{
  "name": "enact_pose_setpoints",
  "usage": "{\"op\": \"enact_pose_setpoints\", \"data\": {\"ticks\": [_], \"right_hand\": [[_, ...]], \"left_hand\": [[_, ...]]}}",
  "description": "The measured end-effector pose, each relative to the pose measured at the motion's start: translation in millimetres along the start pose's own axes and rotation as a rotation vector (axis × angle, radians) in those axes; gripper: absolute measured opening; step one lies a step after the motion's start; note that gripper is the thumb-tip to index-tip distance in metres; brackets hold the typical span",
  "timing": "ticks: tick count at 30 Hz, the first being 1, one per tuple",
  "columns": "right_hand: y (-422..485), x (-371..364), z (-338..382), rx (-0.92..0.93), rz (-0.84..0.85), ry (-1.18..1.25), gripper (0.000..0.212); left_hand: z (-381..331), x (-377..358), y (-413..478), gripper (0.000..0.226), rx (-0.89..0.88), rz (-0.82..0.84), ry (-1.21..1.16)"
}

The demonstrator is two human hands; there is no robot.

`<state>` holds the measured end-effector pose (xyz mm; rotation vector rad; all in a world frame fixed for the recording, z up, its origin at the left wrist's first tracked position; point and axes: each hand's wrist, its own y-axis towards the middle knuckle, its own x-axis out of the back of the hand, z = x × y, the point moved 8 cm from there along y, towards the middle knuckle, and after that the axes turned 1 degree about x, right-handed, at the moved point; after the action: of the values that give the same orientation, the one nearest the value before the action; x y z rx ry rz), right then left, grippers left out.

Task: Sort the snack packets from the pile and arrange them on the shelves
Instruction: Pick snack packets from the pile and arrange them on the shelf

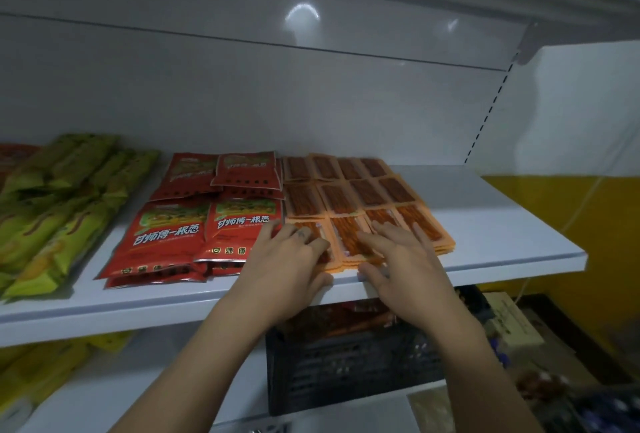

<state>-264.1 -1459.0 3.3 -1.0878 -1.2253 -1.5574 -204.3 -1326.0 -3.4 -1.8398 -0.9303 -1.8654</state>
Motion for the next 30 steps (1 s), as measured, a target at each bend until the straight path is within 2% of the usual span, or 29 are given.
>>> {"op": "enact_pose_setpoints", "data": {"ticks": [4,8,13,17,21,24,30], "right_hand": [[5,3,-6,0.019,0.018,0.012,0.059],[9,13,-46,-0.019,-0.016,0.02,0.054],[12,6,-97,-0.064,0.04,0.048,0.045],[11,4,-120,-0.079,0.069,0.012,0.047],[10,-2,-135,-0.04,0.107,0.011,0.049],[12,1,-141,0.0,0.029,-0.013,0.048],[10,19,-145,0.015,-0.095,-0.107,0.029]], "left_hand": [[-2,5,0,0.052,0.041,-0.014,0.007],[-17,4,6,0.054,0.05,-0.005,-0.009],[-50,-7,29,0.055,0.047,0.009,-0.023],[-80,-8,55,0.055,0.067,-0.012,-0.007],[-95,-21,74,0.051,0.089,0.048,0.044],[-98,-25,78,0.045,0.107,0.068,0.063],[-98,-30,78,0.048,0.123,0.092,0.053]]}}
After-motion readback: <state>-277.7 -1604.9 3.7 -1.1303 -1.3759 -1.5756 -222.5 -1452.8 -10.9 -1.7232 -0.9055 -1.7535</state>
